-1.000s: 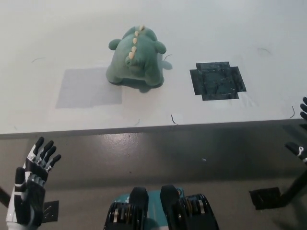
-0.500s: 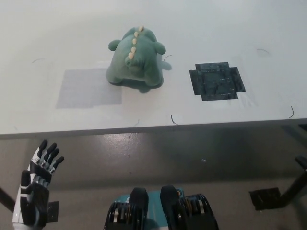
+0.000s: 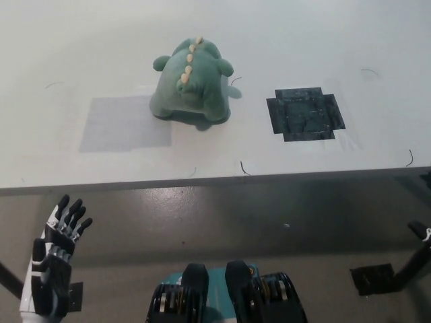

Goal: Use both hands to pick up a dinasour on the right side and move it to the left side

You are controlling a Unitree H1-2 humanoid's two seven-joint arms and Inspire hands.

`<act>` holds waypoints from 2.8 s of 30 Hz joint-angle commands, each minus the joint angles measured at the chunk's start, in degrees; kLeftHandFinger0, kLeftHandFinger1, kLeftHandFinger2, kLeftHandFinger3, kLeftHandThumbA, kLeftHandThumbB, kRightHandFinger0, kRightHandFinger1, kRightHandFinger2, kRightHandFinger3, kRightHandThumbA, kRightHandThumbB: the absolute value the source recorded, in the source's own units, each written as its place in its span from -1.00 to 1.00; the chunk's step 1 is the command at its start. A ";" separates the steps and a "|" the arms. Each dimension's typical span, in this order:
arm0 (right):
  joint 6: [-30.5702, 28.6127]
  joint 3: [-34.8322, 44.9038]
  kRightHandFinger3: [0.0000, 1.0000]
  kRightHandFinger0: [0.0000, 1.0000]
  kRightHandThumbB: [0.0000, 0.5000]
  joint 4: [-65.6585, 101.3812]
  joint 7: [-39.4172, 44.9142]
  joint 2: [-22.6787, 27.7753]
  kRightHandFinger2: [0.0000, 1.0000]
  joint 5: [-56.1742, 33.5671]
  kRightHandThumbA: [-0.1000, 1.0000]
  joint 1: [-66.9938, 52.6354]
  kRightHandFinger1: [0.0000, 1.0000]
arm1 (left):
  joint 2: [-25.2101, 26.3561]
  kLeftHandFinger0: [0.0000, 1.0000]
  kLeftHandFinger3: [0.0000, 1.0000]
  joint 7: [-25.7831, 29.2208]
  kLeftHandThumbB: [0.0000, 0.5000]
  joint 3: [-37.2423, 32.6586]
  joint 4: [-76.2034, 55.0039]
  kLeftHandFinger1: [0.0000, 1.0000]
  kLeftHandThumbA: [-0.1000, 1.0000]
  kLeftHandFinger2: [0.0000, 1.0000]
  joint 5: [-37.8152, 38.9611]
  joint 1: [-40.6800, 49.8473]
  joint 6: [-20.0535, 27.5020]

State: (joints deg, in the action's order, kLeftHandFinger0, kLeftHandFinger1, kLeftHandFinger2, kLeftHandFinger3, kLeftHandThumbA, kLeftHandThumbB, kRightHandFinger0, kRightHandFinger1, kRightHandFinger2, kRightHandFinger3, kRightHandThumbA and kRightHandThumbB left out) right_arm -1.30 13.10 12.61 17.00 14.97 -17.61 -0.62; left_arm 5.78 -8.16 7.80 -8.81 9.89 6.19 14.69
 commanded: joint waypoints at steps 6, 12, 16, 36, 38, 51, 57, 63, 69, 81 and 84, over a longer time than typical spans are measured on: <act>-2.98 -0.91 1.00 1.00 -0.04 1.49 -0.33 -0.04 1.00 0.13 1.00 0.33 1.00 | 0.36 1.00 1.00 0.77 0.59 -0.18 -2.33 1.00 1.00 1.00 -0.43 -0.69 1.39; -2.93 -1.07 1.00 1.00 -0.07 1.54 -0.54 -0.10 1.00 -0.30 1.00 0.53 1.00 | 0.57 1.00 1.00 0.94 0.56 -0.08 -2.48 1.00 1.00 1.00 -1.12 -0.56 1.08; -2.54 -1.07 1.00 1.00 0.00 1.76 -0.96 0.00 1.00 0.04 1.00 0.84 1.00 | 0.06 1.00 1.00 0.62 0.70 -0.13 -1.73 1.00 1.00 1.00 1.46 -1.21 0.44; -3.57 -0.90 1.00 1.00 -0.03 1.87 -0.83 -0.11 1.00 -0.12 1.00 0.60 1.00 | -0.09 1.00 1.00 0.36 0.76 -0.22 -1.75 1.00 1.00 1.00 2.90 -1.16 -0.40; -3.46 -0.91 1.00 1.00 -0.01 1.84 -0.77 -0.04 1.00 -0.18 1.00 0.59 1.00 | -0.14 1.00 1.00 0.50 0.76 -0.25 -1.85 1.00 1.00 1.00 2.66 -1.06 -0.61; -4.14 -0.76 1.00 1.00 -0.06 1.29 -1.00 -0.17 1.00 -0.05 1.00 1.00 1.00 | -0.15 1.00 1.00 0.41 0.73 -0.44 -2.15 1.00 1.00 1.00 3.21 -1.50 -0.84; -4.14 -0.85 1.00 1.00 -0.03 1.15 -0.96 -0.18 1.00 -0.31 1.00 1.30 1.00 | -0.03 1.00 1.00 0.62 0.80 -0.31 -2.25 1.00 1.00 1.00 2.81 -1.78 -0.96; -4.08 -0.79 1.00 1.00 -0.03 1.16 -1.19 -0.28 1.00 -0.19 1.00 1.38 1.00 | 0.42 1.00 1.00 0.18 0.72 -0.29 -1.86 1.00 1.00 1.00 3.09 -2.11 -0.76; -4.25 -0.74 1.00 1.00 -0.08 0.99 -1.30 -0.35 1.00 -0.03 1.00 1.33 1.00 | 0.12 1.00 1.00 0.70 0.78 -0.20 -2.28 1.00 1.00 1.00 2.63 -1.98 -1.13; -3.63 -0.91 1.00 1.00 0.00 1.36 -1.28 -0.62 1.00 -0.39 1.00 1.54 1.00 | 0.23 1.00 1.00 0.67 0.81 -0.21 -2.13 1.00 1.00 1.00 2.28 -2.08 -0.99; -3.74 -0.94 1.00 1.00 -0.01 1.31 -1.28 -0.66 1.00 -0.22 1.00 1.59 1.00 | 0.32 1.00 1.00 0.56 0.74 -0.32 -2.28 1.00 1.00 1.00 2.02 -2.00 -0.84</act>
State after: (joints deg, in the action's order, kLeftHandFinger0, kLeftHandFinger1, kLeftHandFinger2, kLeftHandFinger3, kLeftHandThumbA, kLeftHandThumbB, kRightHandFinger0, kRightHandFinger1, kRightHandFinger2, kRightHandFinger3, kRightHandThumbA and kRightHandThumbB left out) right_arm -3.32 11.79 12.71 16.98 14.01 -17.25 -0.53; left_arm 5.56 -8.10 7.38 -9.56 12.20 4.99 13.18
